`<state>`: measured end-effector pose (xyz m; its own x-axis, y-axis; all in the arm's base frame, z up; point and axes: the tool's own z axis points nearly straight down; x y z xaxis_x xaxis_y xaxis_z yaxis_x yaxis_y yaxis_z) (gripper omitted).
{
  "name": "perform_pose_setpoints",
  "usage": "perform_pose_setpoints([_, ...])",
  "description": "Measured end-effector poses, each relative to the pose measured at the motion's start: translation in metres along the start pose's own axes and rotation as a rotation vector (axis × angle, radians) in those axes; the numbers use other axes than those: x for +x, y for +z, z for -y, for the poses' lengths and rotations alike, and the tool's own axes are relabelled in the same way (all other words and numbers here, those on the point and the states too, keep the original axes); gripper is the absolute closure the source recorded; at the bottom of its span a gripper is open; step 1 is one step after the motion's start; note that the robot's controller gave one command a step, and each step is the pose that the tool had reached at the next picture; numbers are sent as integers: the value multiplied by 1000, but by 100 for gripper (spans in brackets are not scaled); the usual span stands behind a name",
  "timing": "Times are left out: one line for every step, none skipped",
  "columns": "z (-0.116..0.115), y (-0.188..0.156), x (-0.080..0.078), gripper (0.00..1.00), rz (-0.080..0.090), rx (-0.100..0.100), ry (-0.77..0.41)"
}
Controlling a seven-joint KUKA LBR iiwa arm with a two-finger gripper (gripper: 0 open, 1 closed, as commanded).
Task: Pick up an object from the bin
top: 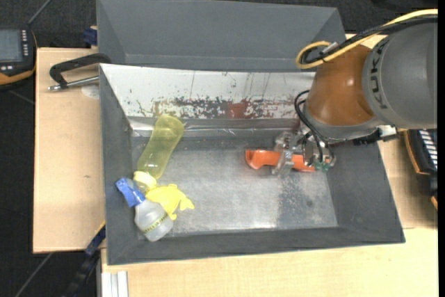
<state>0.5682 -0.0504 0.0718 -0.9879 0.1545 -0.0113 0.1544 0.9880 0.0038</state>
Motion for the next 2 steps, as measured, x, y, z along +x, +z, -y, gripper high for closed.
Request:
perform_pose_setpoints([0,-2,1,100,-1,0,0])
perform_pose_setpoints([0,-12,1,100,-5,0,0])
